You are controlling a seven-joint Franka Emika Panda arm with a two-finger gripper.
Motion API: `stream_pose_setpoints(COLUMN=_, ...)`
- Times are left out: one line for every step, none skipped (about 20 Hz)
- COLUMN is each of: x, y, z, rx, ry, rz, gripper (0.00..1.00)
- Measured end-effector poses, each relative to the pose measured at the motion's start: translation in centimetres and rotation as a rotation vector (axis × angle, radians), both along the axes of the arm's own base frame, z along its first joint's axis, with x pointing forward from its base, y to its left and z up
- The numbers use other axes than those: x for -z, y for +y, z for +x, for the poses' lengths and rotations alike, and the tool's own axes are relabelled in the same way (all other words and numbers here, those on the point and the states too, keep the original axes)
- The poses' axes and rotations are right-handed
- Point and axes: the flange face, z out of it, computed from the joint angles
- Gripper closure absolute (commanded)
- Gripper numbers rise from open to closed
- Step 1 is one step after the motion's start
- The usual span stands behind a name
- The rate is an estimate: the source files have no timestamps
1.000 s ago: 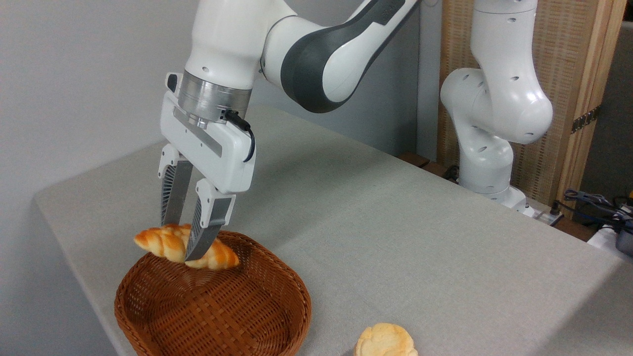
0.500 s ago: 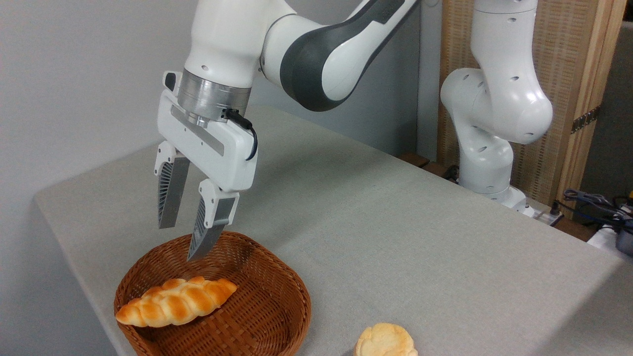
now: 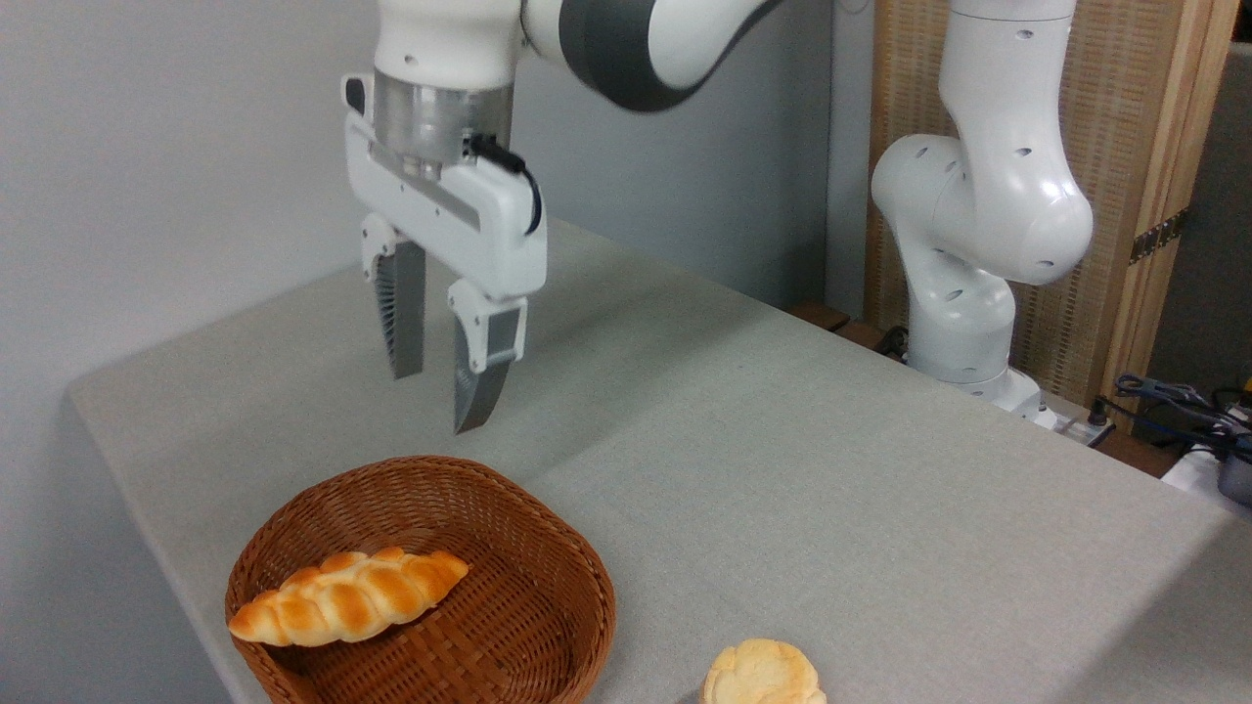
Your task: Put bread into the basket
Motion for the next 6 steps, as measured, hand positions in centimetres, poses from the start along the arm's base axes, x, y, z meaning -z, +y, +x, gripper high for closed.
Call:
stream_pose_setpoints(x=-0.17, y=0.04, z=-0.15, rx=0.002, ry=0.012, rz=0.003, gripper=0.0)
stream_pose_setpoints(x=-0.16, y=0.16, z=-0.41, rx=0.008, ry=0.039, rz=0.018, gripper=0.0)
stream_pose_setpoints(x=-0.03, y=0.23, z=-0.55, rx=0.012, ry=0.055, rz=0.029, gripper=0.0)
stream_pose_setpoints(x=0.33, y=0.35, z=-0.8, rx=0.02, ry=0.084, rz=0.055, gripper=0.0)
stream_pose_setpoints(x=0.61, y=0.43, z=-0.92, rx=0.026, ry=0.101, rz=0.076, gripper=0.0)
stream_pose_setpoints(x=0.79, y=0.48, z=-0.93, rx=0.028, ry=0.108, rz=0.087, gripper=0.0)
